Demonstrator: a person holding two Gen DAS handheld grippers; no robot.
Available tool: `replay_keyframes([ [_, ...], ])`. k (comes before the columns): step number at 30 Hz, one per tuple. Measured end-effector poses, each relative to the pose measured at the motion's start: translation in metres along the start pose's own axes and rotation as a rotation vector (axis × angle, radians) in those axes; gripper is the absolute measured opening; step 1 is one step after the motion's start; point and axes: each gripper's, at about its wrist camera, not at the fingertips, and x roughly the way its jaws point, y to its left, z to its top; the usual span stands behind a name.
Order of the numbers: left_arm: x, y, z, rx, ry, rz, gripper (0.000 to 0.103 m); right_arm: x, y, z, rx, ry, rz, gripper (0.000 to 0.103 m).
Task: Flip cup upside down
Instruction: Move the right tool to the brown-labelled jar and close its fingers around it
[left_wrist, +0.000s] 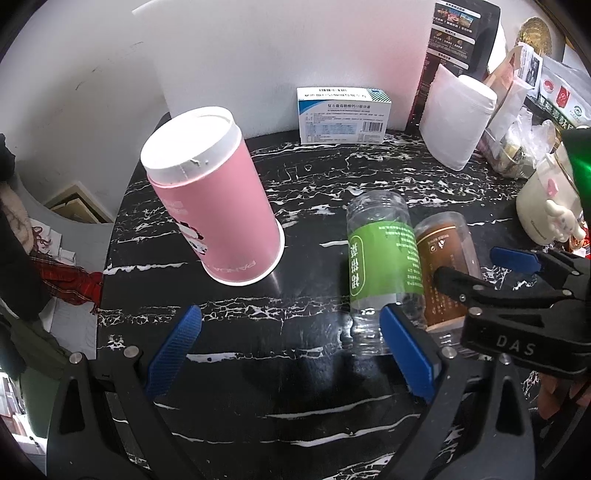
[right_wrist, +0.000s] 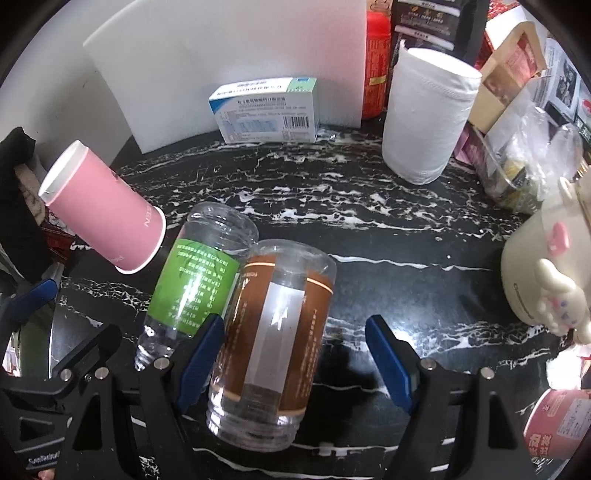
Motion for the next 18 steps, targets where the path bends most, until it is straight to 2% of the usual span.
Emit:
replay_keyframes([
  [8, 0.008, 0.001, 0.001, -0.001, 0.014, -0.002, 0.097, 0.017, 0.003, 0.004, -0.005, 0.054, 0.014, 0.079],
  [11, 0.009, 0.002, 0.000, 0.000, 0.015, -0.002, 0.097, 0.020, 0.005, 0.003, -0.015, 0.067, 0.011, 0.070],
  [18, 0.004, 0.005, -0.004, -0.003, 0.009, -0.002, 0.097, 0.017, 0.003, -0.001, -0.017, 0.070, -0.003, 0.068],
])
